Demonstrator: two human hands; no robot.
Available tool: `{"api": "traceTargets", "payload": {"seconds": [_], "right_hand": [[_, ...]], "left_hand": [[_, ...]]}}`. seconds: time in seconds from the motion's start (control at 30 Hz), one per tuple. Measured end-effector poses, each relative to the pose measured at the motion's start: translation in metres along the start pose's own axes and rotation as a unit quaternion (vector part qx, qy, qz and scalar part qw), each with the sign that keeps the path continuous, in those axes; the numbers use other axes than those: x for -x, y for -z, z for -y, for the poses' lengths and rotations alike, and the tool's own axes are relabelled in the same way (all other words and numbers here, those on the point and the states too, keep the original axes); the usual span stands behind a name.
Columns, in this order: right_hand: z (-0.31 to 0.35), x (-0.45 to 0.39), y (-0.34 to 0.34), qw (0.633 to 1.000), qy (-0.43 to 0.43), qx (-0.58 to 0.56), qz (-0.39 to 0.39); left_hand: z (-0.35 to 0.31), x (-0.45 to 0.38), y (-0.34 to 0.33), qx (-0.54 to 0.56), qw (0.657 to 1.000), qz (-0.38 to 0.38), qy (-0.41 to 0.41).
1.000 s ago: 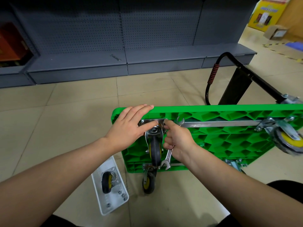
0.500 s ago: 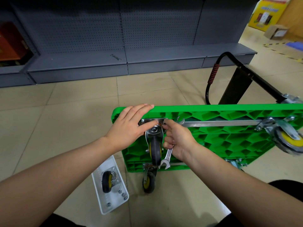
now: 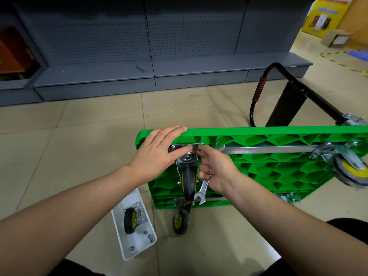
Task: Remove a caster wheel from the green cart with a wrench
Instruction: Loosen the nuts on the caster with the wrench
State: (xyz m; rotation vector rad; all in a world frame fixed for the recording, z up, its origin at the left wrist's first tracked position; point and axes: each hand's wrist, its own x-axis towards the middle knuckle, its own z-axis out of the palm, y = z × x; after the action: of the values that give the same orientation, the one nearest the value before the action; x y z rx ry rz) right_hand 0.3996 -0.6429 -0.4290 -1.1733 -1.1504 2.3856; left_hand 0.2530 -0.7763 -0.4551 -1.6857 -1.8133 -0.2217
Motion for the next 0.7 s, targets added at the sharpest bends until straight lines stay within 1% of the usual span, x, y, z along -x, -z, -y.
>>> {"api": "traceTargets", "payload": {"seconds": [0.2, 0.4, 0.57, 0.7], "right_hand": [[0.001, -0.002, 0.0, 1.0, 0.001, -0.02, -0.008], [-0.003, -0.003, 0.001, 1.0, -0.006, -0.008, 0.003], [-0.004, -0.007, 0.005, 1.0, 0.002, -0.005, -0.006], [-0.002, 0.0, 0.01, 1.0, 0.012, 0.021, -0.004]], "left_hand": [[0.0, 0.0, 0.0, -0.003, 1.0, 0.002, -0.002], [-0.001, 0.0, 0.001, 0.001, 1.0, 0.004, 0.002], [0.0, 0.0, 0.0, -0.002, 1.0, 0.005, 0.0], [-0.002, 0.0, 0.002, -0.01, 1.0, 0.01, -0.002]]}}
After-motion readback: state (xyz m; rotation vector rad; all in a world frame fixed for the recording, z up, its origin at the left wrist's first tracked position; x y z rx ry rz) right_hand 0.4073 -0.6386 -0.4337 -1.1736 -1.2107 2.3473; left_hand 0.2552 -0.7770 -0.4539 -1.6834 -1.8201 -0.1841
